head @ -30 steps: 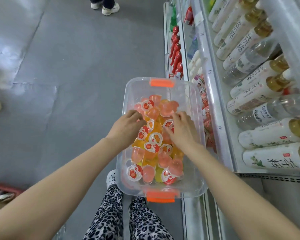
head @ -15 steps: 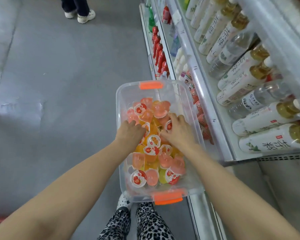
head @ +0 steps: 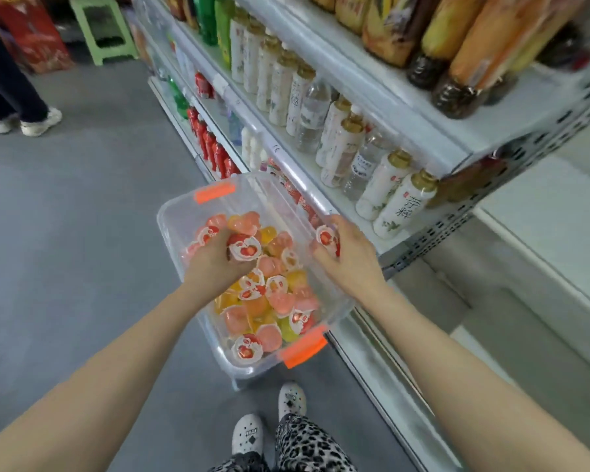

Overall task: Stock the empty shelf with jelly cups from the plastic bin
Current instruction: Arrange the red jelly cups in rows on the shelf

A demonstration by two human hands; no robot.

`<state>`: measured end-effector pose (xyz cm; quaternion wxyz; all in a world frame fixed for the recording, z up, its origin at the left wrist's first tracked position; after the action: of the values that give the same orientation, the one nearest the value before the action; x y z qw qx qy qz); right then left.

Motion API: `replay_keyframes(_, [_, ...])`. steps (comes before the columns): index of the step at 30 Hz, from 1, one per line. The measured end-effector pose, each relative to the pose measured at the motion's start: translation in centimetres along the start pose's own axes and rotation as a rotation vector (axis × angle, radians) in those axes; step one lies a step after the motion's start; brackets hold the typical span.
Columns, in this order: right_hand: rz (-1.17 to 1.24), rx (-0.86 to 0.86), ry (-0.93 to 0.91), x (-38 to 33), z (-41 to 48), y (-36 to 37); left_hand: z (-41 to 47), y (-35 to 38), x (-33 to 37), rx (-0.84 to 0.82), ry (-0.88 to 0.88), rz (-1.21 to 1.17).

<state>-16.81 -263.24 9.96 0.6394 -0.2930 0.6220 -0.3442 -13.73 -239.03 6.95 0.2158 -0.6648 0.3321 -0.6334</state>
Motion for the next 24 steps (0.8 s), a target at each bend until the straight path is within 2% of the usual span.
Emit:
replay_keyframes(4, [0.004, 0.153, 0.066, 0.7, -4.5, -6.1, -0.7, 0.3, 4.7, -0.018, 0.146, -0.122])
replay_keyframes(9, [-0.053, 0.395, 0.058, 2.1, -10.0, -13.5, -1.6, 2.7, 12.3, -0.190, 0.308, -0.190])
replay_keyframes(13, [-0.156, 0.482, 0.097, 3.3, -12.1, -19.9, -2.8, 4.8, 18.3, -0.331, 0.464, -0.178])
replay_keyframes(17, [-0.146, 0.559, 0.230, 5.8, -11.9, -26.0, -3.5, 6.4, 23.9, -0.408, 0.574, -0.137])
replay_keyframes(21, [-0.125, 0.631, 0.312, 9.5, -9.9, -30.9, -3.3, 8.0, 29.2, -0.430, 0.638, -0.169])
replay_keyframes(24, [-0.106, 0.600, 0.378, 12.3, -7.9, -32.8, -2.5, 9.4, 32.9, -0.399, 0.685, -0.168])
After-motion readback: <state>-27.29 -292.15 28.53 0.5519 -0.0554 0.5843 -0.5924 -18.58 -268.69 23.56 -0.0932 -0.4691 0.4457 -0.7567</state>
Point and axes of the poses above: each hand's wrist, its own z-axis towards the middle knuckle, its own y-axis out of the palm, x = y × z, the point moved 2 cm from there along z, towards the middle knuckle, and after that the axes turned 1 degree about z, right-handed, at the moved point
